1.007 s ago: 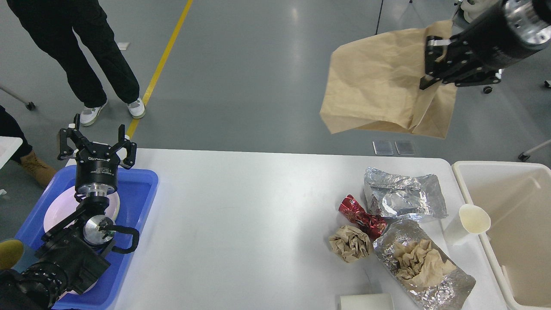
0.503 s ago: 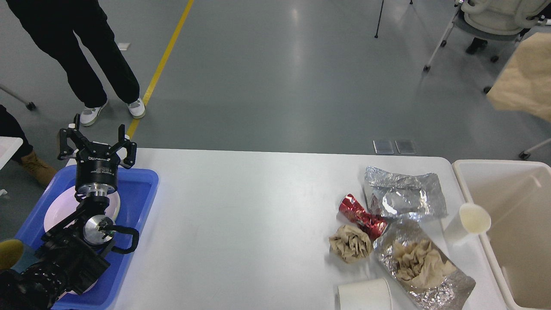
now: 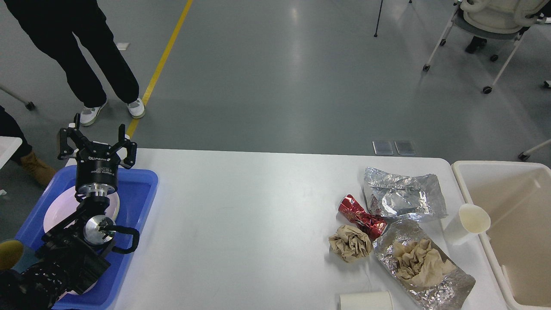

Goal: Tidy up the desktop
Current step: 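Lift the paper bag and carry it into the white bin, then release the bag and swing the right gripper back over the bin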

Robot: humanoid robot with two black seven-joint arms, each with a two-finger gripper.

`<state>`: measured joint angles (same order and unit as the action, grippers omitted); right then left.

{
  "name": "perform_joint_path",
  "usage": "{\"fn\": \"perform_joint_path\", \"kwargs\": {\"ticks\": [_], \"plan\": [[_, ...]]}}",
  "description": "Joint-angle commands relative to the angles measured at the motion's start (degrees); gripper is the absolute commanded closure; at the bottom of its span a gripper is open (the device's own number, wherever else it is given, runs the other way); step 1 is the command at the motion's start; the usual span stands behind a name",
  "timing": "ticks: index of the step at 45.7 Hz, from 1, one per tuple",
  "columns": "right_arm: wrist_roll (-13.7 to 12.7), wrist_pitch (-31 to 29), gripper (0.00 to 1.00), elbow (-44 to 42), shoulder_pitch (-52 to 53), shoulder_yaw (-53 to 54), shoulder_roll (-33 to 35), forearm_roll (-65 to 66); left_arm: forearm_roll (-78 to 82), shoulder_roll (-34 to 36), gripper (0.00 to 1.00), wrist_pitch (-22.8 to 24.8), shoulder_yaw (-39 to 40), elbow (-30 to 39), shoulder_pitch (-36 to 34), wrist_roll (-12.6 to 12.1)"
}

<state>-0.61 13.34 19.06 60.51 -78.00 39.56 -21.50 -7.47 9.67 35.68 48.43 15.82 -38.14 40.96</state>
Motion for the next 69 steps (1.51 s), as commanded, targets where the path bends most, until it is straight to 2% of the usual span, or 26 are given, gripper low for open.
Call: {"fn": "perform_joint_path", "kwargs": {"ticks": [1, 5, 21, 35, 42, 46, 47, 48, 69], "plan": [[0.3, -0.6, 1.00, -11.8, -11.6, 9.4, -0.8, 0.0, 0.0, 0.0, 0.03, 0.0, 0.0, 0.0, 0.0, 0.0], [0.4, -1.7, 1.00, -14.1, -14.8, 12.7, -2.5, 0.1, 0.0, 0.0, 0.03, 0.0, 0.0, 0.0, 0.0, 0.0], [0.5, -1.6, 0.98, -14.2, -15.8, 13.1, -4.6, 0.1, 0.0, 0.0, 0.03, 0.0, 0.0, 0.0, 0.0, 0.0], [0.5, -1.5, 0.55, -14.2, -15.8, 13.1, -5.1, 0.6, 0.0, 0.0, 0.03, 0.0, 0.0, 0.0, 0.0, 0.0], [0.5, -1.5, 0.45, -14.1, -15.9, 13.4, -5.0, 0.6, 0.0, 0.0, 0.03, 0.0, 0.0, 0.0, 0.0, 0.0], [0.4, -1.5, 0.26, -14.2, -15.9, 13.4, -5.1, 0.5, 0.0, 0.0, 0.03, 0.0, 0.0, 0.0, 0.0, 0.1], [0.4, -1.5, 0.10, -14.2, -15.9, 13.4, -5.1, 0.5, 0.0, 0.0, 0.03, 0.0, 0.0, 0.0, 0.0, 0.0], [0.4, -1.6, 0.00, -14.2, -15.9, 13.3, -5.0, 0.6, 0.0, 0.0, 0.03, 0.0, 0.0, 0.0, 0.0, 0.0], [0.2, -1.3, 0.00, -14.3, -15.9, 13.2, -5.0, 0.6, 0.0, 0.0, 0.03, -0.1, 0.0, 0.0, 0.0, 0.0]]}}
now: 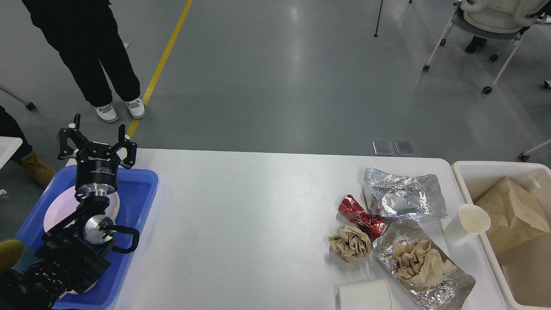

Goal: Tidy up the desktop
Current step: 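Release the bag and swing the right gripper back over the bin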

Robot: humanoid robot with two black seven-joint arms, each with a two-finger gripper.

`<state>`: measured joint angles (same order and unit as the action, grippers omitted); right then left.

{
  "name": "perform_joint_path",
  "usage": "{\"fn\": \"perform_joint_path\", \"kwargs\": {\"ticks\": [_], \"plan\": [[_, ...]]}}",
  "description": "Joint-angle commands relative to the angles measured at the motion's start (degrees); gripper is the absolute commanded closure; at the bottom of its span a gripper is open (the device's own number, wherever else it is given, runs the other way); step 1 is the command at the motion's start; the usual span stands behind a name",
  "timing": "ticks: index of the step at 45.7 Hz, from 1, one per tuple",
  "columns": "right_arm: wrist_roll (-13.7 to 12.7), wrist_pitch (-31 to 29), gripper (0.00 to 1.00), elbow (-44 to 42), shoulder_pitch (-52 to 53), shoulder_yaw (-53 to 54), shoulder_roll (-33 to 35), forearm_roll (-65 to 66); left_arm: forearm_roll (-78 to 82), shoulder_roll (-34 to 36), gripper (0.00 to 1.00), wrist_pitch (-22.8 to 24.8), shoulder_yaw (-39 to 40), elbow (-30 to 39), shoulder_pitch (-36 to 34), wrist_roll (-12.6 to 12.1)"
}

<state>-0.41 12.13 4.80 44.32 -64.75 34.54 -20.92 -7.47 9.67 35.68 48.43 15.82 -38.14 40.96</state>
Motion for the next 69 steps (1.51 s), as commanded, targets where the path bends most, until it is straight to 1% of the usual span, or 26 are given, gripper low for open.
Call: {"fn": "perform_joint_path", "kwargs": {"ticks": [1, 10, 13, 21, 25, 29, 32, 35, 38, 43, 46, 50, 56, 62, 66, 69], "plan": [[0.0, -0.2, 0.00, -0.1, 0.5, 0.0, 0.0, 0.0, 0.0, 0.0, 0.03, 0.0, 0.0, 0.0, 0.0, 0.1], [0.1, -1.1, 0.00, 0.0, 2.2, 0.1, -1.1, -0.1, 0.0, 0.0, 0.03, 0.0, 0.0, 0.0, 0.0, 0.1], [0.1, -3.3, 0.00, 0.0, 4.5, 0.1, -1.4, -0.1, 0.0, 0.0, 0.03, 0.0, 0.0, 0.0, 0.0, 0.1], [0.0, -11.5, 0.00, 0.0, 13.2, 0.0, -2.1, 0.2, 0.0, 0.0, 0.03, 0.0, 0.0, 0.0, 0.1, 0.1], [-0.2, -13.2, 0.00, 0.0, 16.8, -0.2, -3.2, 0.4, 0.0, 0.0, 0.03, -0.1, 0.0, 0.0, 0.1, 0.1], [-0.2, -14.3, 0.00, -0.3, 18.6, -0.4, -5.8, 0.5, 0.0, 0.0, 0.03, -0.1, 0.0, 0.0, 0.0, 0.1], [-0.2, -16.2, 0.00, -0.1, 22.8, -0.4, -6.6, 0.6, 0.0, 0.0, 0.03, 0.0, 0.0, 0.0, 0.0, 0.1], [-0.1, -20.5, 0.00, 0.6, 29.1, -0.4, -8.3, 1.2, 0.0, 0.0, 0.03, 0.0, 0.0, 0.0, 0.0, 0.1], [0.1, -28.5, 0.00, 1.4, 34.8, -0.5, -10.6, 2.7, 0.0, 0.0, 0.03, 0.0, 0.0, 0.0, 0.0, 0.1], [0.2, -37.5, 0.00, 4.1, 42.0, -0.4, -14.5, 4.4, 0.0, 0.0, 0.03, 0.0, 0.0, 0.0, 0.0, 0.1], [0.3, -41.0, 0.00, 9.2, 47.0, -0.4, -16.0, 5.8, 0.0, 0.0, 0.03, 0.0, 0.0, 0.0, 0.0, 0.1], [0.3, -43.2, 0.00, 22.0, 56.5, -0.1, -17.0, 9.3, 0.0, 0.0, 0.03, 0.0, 0.0, 0.0, 0.0, 0.0], [0.4, -43.7, 0.00, 46.2, 72.0, 0.4, -18.3, 16.2, 0.0, 0.0, 0.03, 0.0, 0.0, 0.0, 0.0, 0.1], [0.4, -43.7, 0.00, 68.7, 84.8, 0.4, -18.5, 16.7, 0.0, 0.0, 0.03, 0.0, 0.0, 0.0, 0.0, 0.0], [0.2, -43.7, 0.00, 79.9, 90.0, 0.5, -18.6, 16.8, 0.0, 0.0, 0.03, 0.0, 0.0, 0.0, 0.0, 0.0], [0.0, -43.7, 0.00, 86.5, 91.9, 0.5, -19.5, 16.8, 0.0, 0.0, 0.03, 0.0, 0.0, 0.0, 0.0, 0.0]]}}
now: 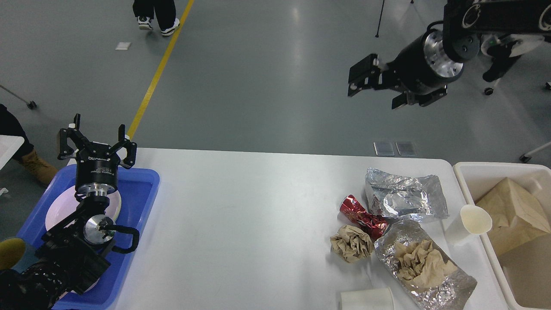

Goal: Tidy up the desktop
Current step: 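Release the bag and swing the right gripper back over the bin, then lower the right gripper to the white paper cup and grasp it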

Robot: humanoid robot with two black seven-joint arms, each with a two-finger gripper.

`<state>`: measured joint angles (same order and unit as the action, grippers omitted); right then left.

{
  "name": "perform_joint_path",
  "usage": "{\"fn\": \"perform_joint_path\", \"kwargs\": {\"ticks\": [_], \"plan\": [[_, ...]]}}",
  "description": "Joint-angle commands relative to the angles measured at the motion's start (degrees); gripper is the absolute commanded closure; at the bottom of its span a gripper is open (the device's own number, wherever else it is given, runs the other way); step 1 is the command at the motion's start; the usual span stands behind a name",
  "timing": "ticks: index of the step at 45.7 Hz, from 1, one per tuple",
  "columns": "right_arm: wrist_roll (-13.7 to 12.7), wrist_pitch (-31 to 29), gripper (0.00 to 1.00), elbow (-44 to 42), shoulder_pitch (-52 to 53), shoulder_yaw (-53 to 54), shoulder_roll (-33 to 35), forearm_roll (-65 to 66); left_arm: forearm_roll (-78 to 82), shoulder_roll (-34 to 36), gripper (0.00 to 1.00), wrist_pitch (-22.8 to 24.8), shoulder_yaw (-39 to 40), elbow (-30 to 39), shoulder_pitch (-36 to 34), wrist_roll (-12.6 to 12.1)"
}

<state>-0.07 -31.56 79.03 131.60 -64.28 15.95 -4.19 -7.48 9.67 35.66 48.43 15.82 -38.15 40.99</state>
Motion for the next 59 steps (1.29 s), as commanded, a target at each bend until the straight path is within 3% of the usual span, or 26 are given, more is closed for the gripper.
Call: {"fn": "perform_joint_path", "kwargs": {"ticks": [1, 8, 16, 21, 25, 32, 45, 59], "plan": [[-0.4, 0.0, 0.00, 13.9, 4.9, 0.0, -1.6, 0.0, 0.0, 0.0, 0.03, 0.0, 0.0, 0.0, 0.0, 0.1], [-0.3, 1.1, 0.00, 15.8, 5.1, -1.5, -4.4, -0.4, 0.0, 0.0, 0.03, 0.0, 0.0, 0.0, 0.0, 0.0], [-0.3, 4.8, 0.00, 9.0, -0.4, -9.7, -4.8, -0.6, 0.0, 0.0, 0.03, 0.0, 0.0, 0.0, 0.0, 0.1], [0.0, 6.2, 0.00, 2.8, -5.5, -20.3, -3.4, -0.7, 0.0, 0.0, 0.03, 0.0, 0.0, 0.0, 0.0, 0.0], [0.3, 6.6, 0.00, -1.1, -9.6, -24.7, 2.1, -0.8, 0.0, 0.0, 0.03, -0.1, 0.0, 0.0, 0.0, 0.0], [0.8, 10.2, 0.00, -6.2, -17.9, -24.6, 10.1, -5.3, 0.0, 0.0, 0.03, 0.0, 0.0, 0.0, 0.0, 0.1], [3.6, 24.6, 0.00, -8.9, -34.4, -20.3, 9.5, -17.1, 0.0, 0.0, 0.03, 0.0, 0.0, 0.0, 0.0, 0.1], [4.1, 25.5, 0.00, -16.6, -45.6, -19.4, 11.6, -17.1, 0.0, 0.0, 0.03, 0.0, 0.0, 0.0, 0.0, 0.0]]}}
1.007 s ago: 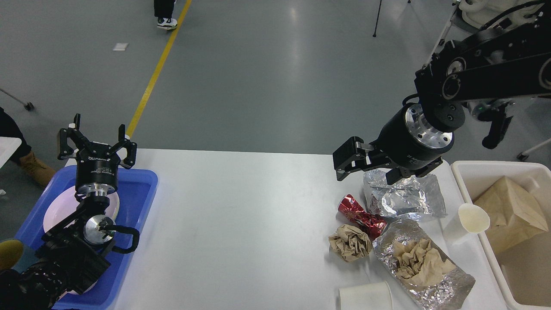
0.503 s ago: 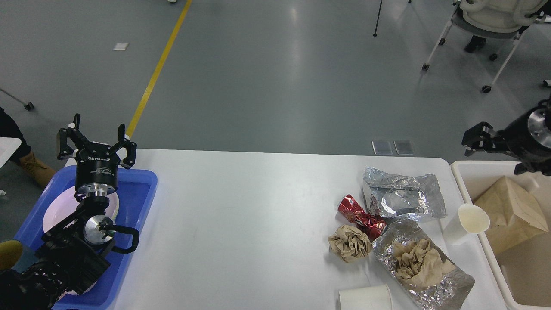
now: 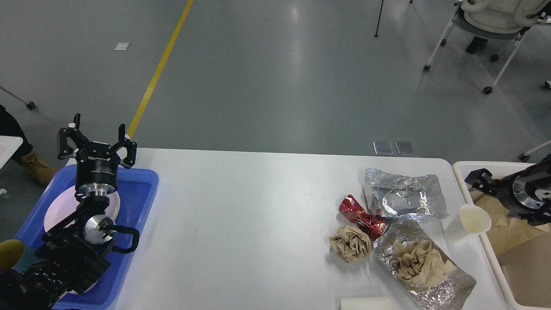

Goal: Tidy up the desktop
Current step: 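Lower the right gripper to the white paper cup and grasp it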

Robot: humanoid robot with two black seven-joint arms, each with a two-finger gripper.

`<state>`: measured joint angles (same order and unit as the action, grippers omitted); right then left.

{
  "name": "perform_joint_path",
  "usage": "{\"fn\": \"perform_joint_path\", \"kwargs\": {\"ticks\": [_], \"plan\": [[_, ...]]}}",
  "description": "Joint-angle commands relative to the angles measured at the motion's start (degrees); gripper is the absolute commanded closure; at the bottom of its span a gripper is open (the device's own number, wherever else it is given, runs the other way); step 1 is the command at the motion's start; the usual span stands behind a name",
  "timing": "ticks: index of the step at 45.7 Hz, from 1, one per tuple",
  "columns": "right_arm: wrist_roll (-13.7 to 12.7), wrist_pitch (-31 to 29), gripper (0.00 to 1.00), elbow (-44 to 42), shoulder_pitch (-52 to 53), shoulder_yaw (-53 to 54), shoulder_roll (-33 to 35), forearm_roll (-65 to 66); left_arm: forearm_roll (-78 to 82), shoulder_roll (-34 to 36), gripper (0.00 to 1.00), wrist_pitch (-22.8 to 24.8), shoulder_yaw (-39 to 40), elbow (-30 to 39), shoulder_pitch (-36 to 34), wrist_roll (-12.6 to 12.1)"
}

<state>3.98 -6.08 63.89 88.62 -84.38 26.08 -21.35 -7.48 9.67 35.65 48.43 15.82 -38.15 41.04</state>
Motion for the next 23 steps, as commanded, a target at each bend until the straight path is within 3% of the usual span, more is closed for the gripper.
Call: {"fn": "perform_joint_path", "kwargs": {"ticks": [1, 23], "plan": [[0.1, 0.1, 0.00, -1.6, -2.9, 0.7, 1.7, 0.1, 0.0, 0.0, 0.03, 0.0, 0.0, 0.0, 0.0, 0.0], [0.3, 2.8, 0.00, -3.2, -9.8, 6.0, 2.0, 0.0, 0.0, 0.0, 0.03, 0.0, 0.0, 0.0, 0.0, 0.0]]}}
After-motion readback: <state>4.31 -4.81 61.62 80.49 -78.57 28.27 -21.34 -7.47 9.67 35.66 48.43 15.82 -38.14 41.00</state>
